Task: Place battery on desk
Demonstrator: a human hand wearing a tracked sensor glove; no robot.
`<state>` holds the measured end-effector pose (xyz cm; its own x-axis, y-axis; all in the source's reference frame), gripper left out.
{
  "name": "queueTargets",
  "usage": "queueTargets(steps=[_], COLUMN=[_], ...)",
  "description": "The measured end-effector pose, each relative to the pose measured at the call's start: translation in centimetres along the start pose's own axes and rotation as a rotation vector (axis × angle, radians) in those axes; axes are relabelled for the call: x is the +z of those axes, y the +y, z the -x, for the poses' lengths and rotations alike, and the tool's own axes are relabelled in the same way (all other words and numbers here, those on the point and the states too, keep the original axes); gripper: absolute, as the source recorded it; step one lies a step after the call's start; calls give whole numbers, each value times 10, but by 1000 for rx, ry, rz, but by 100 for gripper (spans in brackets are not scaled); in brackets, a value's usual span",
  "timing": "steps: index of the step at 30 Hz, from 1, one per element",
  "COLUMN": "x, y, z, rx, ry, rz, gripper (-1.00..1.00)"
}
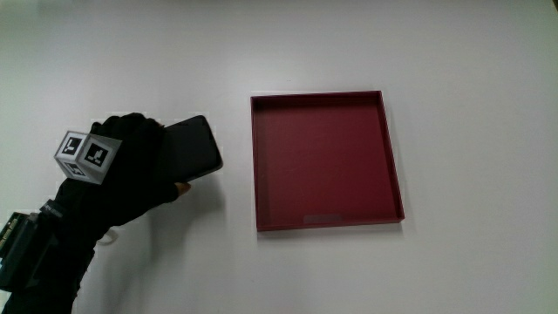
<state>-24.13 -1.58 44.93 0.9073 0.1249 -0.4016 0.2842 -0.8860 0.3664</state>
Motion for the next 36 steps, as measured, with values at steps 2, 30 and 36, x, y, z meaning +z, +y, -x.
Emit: queueTargets(steps=[2, 30, 36], x=[2, -38, -40], y=[-2, 8, 7], z=[2, 56, 56], rx=[32, 179, 197], ry=[-24, -22, -15], rz=[-8, 110, 123], gripper=[0, -12, -36])
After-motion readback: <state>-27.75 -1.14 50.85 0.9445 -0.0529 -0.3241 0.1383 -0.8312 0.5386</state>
